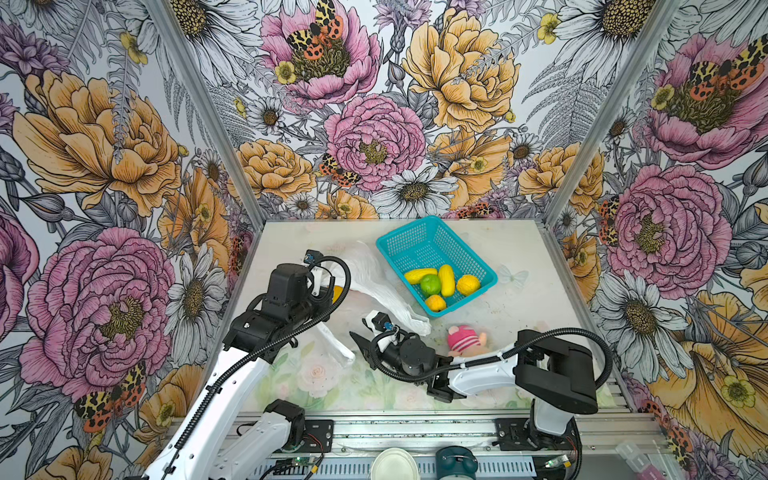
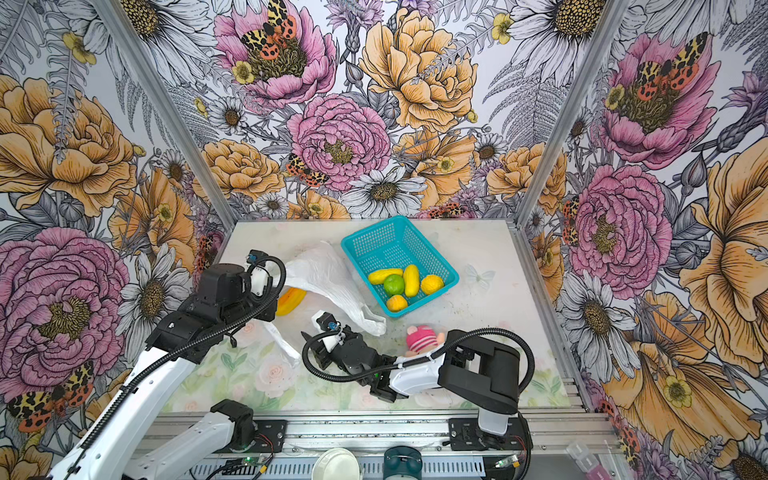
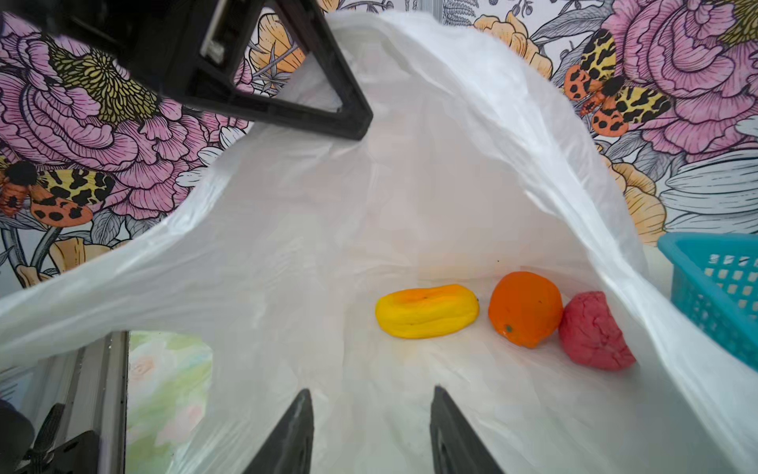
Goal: Untie the knot of the plastic bag and take out the fruit
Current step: 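Move the right gripper back over the bag opening and lower inside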
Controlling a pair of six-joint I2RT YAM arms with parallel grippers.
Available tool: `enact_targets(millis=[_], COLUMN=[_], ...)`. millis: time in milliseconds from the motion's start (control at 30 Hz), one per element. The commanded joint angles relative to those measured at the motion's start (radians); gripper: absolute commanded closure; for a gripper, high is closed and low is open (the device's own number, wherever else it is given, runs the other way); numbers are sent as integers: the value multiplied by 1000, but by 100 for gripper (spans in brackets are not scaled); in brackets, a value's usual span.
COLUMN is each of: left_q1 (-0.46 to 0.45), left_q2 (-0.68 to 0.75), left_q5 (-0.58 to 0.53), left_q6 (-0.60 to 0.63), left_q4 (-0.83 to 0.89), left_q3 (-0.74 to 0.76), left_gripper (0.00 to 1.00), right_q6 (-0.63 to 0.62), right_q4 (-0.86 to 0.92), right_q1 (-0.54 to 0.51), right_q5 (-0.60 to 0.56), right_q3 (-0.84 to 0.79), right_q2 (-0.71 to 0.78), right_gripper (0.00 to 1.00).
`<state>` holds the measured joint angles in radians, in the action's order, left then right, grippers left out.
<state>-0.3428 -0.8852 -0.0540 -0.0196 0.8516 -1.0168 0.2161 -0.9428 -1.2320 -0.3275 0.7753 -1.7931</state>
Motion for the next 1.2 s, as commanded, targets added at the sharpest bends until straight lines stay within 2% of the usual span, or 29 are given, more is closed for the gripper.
enact_targets(millis=[0, 100, 267, 400, 567, 633, 833, 967, 1167], left_q1=[-5, -6, -5, -8, -12, -15, -19, -21, -23], left_q2=[11, 14, 32, 56, 84, 95, 118, 124, 123], left_q5=[-16, -19, -10, -7, 4, 23, 63, 60, 42], left_q6=[5, 5, 7, 9, 12, 13, 15, 15, 16], left_q4=[-3, -2, -3, -5, -14, -19, -38, -39, -37], left_q3=[11, 9, 3, 0, -3, -3, -2, 0, 1], left_gripper=[100, 100, 100, 100, 100, 100, 100, 100, 100], right_q6=[35, 60, 111, 209, 273, 272, 180, 149, 167], right_q4=[-53, -19, 143, 370, 602, 649, 737, 811, 818], right_q1=[2, 3, 3, 3, -13, -28, -106, -133, -108], right_q5=[-3, -4, -35, -100, -90, -93, -101, -107, -150], right_q3=[56, 101, 229, 380, 575, 623, 764, 850, 820], right_q2=[-51, -97, -176, -250, -356, -386, -446, -484, -463], right_gripper=[52, 51, 50, 46, 46, 45, 34, 33, 33])
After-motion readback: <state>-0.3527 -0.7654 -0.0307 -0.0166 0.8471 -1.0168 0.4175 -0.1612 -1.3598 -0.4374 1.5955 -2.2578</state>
